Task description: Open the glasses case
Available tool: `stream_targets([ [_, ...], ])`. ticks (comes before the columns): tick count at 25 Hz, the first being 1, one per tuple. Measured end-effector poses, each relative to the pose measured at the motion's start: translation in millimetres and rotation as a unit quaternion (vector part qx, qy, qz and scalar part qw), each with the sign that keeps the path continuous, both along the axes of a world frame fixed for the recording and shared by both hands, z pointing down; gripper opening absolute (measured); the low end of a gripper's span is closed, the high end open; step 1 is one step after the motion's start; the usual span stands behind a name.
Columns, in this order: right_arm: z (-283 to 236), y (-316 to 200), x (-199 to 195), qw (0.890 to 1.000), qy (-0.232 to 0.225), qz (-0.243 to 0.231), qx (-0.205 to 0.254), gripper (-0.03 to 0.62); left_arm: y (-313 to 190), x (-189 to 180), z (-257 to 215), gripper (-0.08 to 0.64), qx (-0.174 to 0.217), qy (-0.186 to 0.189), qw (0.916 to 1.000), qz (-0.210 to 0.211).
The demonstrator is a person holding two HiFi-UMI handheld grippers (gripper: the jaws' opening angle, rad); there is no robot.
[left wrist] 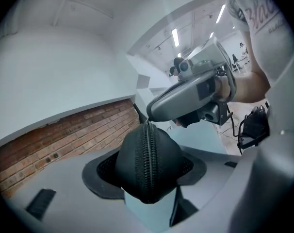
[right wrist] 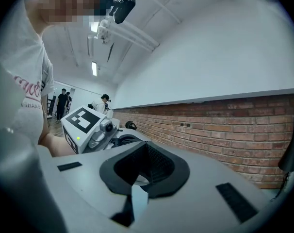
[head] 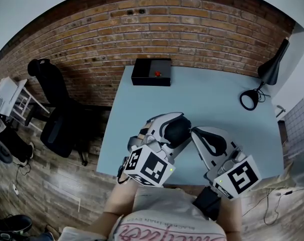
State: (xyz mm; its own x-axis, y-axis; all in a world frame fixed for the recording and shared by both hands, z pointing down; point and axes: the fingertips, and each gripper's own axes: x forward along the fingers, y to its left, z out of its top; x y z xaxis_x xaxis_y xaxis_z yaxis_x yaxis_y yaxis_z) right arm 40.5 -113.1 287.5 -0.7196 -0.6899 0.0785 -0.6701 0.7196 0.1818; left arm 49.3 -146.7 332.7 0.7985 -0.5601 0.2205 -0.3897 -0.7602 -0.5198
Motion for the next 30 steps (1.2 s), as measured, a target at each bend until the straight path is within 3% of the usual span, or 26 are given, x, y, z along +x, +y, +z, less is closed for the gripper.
stream_targets([
  [12,18,-22,19,0.998,-0.024,0.032,-0.04,0.018,12,-6,-22,0.262,-0.019,0.068,0.9963,0.049],
  [20,35,-35,29,0.996,-0.021,0.058,-0.06,0.018,14,-10,-39,0.262,-0.024,0.128,0.9888,0.073],
  [26,41,-40,36,0.995,-0.031,0.069,-0.072,0.018,16,-22,-57,0.262,-0.067,0.211,0.9713,0.085],
  [30,40,-41,35,0.994,-0.039,0.07,-0.076,0.018,16,-30,-62,0.262,-0.08,0.238,0.964,0.086],
])
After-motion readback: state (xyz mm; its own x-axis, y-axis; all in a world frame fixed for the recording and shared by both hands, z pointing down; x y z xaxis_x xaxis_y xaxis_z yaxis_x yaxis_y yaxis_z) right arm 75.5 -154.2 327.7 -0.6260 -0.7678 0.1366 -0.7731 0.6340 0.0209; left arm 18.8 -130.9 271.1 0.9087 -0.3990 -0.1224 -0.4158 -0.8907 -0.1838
